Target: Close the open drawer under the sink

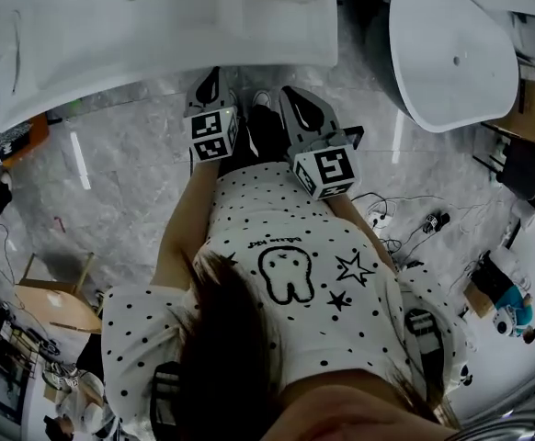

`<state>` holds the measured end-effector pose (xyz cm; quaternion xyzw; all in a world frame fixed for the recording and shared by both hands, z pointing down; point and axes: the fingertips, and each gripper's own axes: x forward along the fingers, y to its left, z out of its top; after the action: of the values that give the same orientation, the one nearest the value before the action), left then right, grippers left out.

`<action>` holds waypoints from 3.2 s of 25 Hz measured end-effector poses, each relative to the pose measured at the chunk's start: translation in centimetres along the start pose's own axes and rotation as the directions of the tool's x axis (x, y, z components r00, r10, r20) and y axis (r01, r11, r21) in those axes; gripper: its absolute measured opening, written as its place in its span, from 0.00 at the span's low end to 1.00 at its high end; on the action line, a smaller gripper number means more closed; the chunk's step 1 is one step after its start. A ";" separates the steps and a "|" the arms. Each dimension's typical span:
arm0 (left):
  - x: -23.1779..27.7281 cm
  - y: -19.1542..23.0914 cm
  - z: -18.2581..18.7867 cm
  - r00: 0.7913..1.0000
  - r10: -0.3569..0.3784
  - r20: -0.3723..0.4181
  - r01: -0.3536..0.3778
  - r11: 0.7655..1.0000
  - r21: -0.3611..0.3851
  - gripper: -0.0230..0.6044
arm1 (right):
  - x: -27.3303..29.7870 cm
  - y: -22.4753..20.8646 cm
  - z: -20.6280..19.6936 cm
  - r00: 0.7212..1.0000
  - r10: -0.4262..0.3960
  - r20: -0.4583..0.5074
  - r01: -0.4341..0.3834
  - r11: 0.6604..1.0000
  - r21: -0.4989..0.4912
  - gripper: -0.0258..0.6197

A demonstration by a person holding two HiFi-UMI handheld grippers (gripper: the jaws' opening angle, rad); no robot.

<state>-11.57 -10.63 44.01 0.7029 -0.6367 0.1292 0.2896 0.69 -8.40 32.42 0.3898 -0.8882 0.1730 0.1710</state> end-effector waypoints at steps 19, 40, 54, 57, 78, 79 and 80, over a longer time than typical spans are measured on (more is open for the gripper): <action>-4.5 -10.1 12.3 0.949 -0.092 0.300 0.041 0.984 0.172 0.04 | -2.7 -5.7 3.5 0.993 0.044 0.112 -0.028 0.990 -0.138 0.06; -8.4 -14.7 14.1 0.922 -0.137 0.363 0.064 0.976 0.207 0.04 | -3.6 -8.2 3.6 0.989 0.097 0.113 -0.080 0.986 -0.147 0.06; -8.2 -13.4 13.9 0.916 -0.160 0.367 0.093 0.977 0.194 0.04 | -3.4 -7.6 4.1 0.987 0.083 0.137 -0.059 0.983 -0.176 0.06; -9.0 -13.2 13.6 0.913 -0.176 0.369 0.098 0.970 0.221 0.04 | -3.4 -6.5 3.8 0.988 0.086 0.132 -0.061 0.982 -0.180 0.06; -10.7 -13.5 12.1 0.913 -0.187 0.362 0.095 0.962 0.257 0.04 | -4.6 -5.2 2.9 0.986 0.084 0.141 -0.056 0.980 -0.192 0.06; -10.6 -13.3 12.1 0.914 -0.185 0.362 0.094 0.962 0.254 0.04 | -4.4 -5.2 3.0 0.986 0.084 0.142 -0.056 0.980 -0.192 0.06; -10.6 -13.2 12.1 0.914 -0.184 0.360 0.094 0.963 0.252 0.04 | -4.3 -5.1 3.1 0.986 0.085 0.143 -0.057 0.980 -0.191 0.06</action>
<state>-2.73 -8.56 25.29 0.7870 -0.6095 0.0420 0.0858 6.76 -10.27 28.72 0.3520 -0.9242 0.0652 0.1331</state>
